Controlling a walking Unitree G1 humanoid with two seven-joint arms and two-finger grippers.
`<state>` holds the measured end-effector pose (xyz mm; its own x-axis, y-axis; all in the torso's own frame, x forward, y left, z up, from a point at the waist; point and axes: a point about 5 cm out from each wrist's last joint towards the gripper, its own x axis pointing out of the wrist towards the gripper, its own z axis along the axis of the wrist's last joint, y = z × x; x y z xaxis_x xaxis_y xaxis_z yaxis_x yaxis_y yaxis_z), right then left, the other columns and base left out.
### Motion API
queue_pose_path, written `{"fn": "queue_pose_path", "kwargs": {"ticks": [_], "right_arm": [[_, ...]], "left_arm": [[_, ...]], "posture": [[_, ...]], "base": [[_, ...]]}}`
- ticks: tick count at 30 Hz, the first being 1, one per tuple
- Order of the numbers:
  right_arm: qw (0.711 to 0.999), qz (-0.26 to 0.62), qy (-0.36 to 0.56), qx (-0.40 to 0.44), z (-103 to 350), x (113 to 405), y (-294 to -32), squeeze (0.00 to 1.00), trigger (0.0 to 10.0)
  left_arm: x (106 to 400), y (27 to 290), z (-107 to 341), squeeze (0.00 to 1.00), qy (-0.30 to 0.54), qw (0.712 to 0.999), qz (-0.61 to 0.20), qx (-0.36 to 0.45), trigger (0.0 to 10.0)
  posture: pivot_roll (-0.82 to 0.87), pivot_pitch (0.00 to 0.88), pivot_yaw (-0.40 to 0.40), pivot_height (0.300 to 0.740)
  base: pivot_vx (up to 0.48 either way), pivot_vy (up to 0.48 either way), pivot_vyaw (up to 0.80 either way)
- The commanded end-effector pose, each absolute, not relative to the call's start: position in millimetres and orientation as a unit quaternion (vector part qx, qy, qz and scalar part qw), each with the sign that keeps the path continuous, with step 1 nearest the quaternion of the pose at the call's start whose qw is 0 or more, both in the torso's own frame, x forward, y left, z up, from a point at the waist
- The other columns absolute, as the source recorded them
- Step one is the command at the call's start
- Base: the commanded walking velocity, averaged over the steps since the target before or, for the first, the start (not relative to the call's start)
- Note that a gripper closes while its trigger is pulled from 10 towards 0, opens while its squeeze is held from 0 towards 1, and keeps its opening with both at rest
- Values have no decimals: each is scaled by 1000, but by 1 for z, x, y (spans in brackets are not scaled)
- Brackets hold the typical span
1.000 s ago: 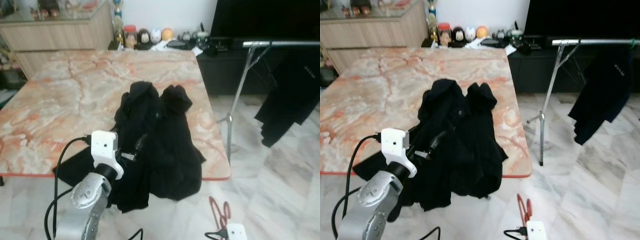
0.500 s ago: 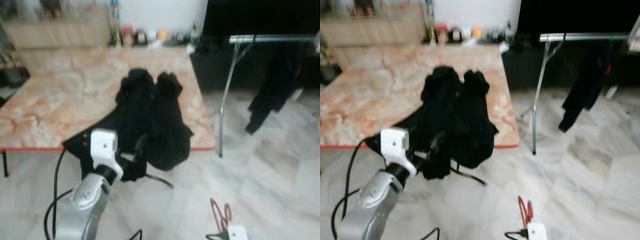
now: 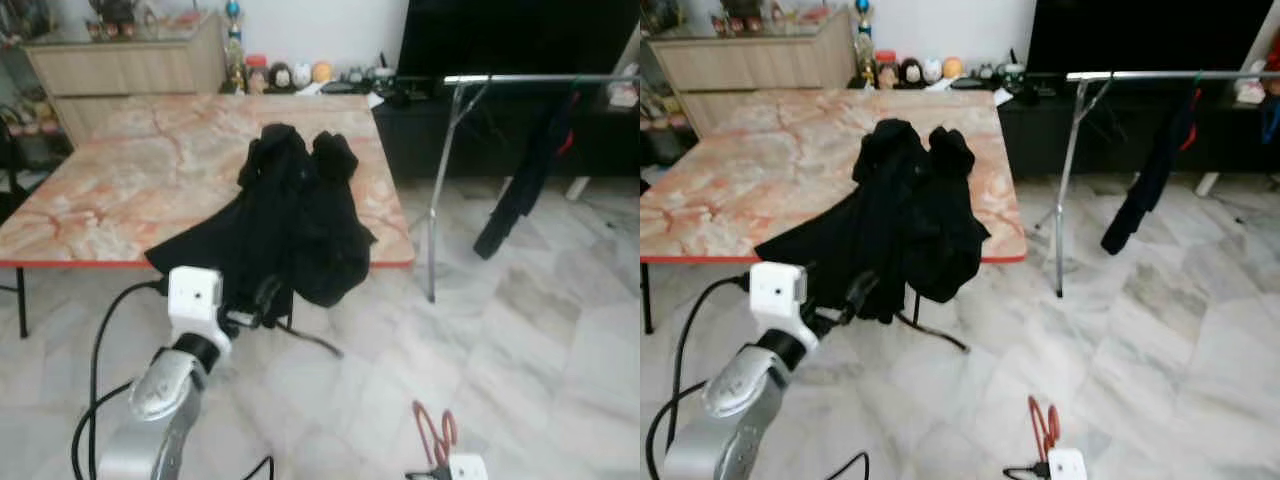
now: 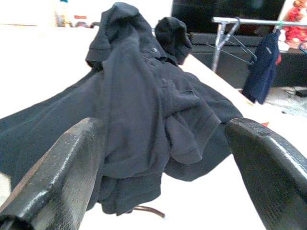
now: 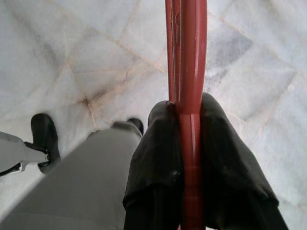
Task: Hang hanger
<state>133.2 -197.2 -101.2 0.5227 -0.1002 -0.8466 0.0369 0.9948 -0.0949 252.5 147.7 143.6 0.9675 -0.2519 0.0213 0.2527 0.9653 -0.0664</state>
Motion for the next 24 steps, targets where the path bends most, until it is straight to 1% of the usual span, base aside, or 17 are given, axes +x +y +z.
{"fn": "queue_pose_path", "kwargs": {"ticks": [1,4,6,11,13,15,17,20,21,22,24], "right_arm": [[876,-37,480,-37,-99,138,-199,0,10000],[876,-38,479,-36,-99,138,-199,0,10000],[878,-34,475,-39,-99,139,-198,0,10000],[881,-24,470,-52,-98,141,-198,0,10000],[864,54,475,-159,-97,146,-197,0,10000],[862,68,472,-171,-96,147,-197,0,10000],[862,75,470,-176,-96,148,-197,0,10000],[857,91,465,-205,-95,150,-197,0,10000],[878,129,405,-222,-73,188,-208,0,10000],[885,157,371,-232,-60,207,-214,0,10000],[883,180,357,-245,-55,210,-216,0,10000]], "left_arm": [[254,146,143,0,-1,991,-131,-34,10000],[256,148,135,0,17,991,-127,-28,10000],[258,156,122,0,44,993,-112,-12,10000],[259,168,102,0,79,991,-107,18,10000],[257,180,84,0,110,985,-121,59,10000],[256,183,79,0,118,983,-124,62,10000],[255,187,75,0,127,979,-136,82,10000],[255,189,69,0,140,973,-151,100,10000],[254,189,67,0,142,970,-166,109,10000],[255,188,65,0,141,967,-178,115,10000],[255,186,65,0,138,965,-188,118,10000]], "posture": [[25,0,-17,740],[26,0,-17,740],[25,0,-18,740],[23,0,-19,740],[11,0,-16,740],[11,0,-16,740],[8,0,-15,740],[4,0,-17,740],[2,0,-18,740],[7,0,-20,740],[6,0,-20,740]], "base": [[0,0,0],[0,0,0],[0,0,0],[0,0,0],[0,0,0],[0,0,0],[0,0,0],[0,0,0],[0,0,0],[0,0,0],[0,0,0]]}}
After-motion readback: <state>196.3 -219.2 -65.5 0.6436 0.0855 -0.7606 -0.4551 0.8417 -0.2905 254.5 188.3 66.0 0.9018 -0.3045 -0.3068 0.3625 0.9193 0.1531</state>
